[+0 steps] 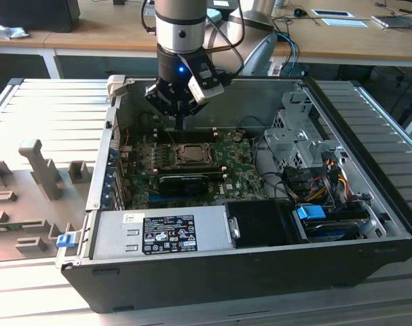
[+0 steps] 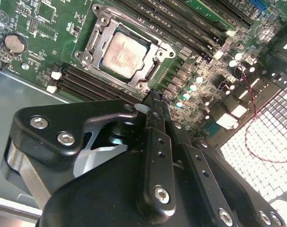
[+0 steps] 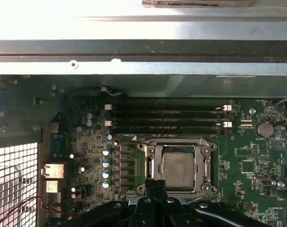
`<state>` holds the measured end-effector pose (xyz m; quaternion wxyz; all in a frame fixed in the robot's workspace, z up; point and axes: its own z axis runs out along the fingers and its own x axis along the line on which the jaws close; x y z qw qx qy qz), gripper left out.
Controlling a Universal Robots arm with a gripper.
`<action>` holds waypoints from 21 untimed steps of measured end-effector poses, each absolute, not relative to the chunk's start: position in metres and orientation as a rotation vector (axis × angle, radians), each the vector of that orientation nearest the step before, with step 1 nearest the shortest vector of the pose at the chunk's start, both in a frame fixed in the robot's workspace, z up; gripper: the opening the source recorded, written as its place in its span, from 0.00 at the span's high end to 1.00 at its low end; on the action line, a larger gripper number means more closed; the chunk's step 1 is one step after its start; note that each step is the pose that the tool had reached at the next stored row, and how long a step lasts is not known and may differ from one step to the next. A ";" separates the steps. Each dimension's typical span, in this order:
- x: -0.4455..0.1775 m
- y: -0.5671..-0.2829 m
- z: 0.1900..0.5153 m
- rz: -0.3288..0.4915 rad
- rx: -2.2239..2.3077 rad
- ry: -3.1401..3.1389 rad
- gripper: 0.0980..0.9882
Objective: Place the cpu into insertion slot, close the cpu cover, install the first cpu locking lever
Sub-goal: 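Install the first cpu locking lever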
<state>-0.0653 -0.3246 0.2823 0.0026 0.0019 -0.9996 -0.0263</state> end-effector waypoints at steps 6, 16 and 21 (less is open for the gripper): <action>-0.073 -0.325 0.278 -0.086 0.033 -3.151 0.99; -0.096 -0.325 0.270 -0.089 0.066 -3.153 0.99; -0.105 -0.324 0.263 -0.098 0.096 -3.155 0.99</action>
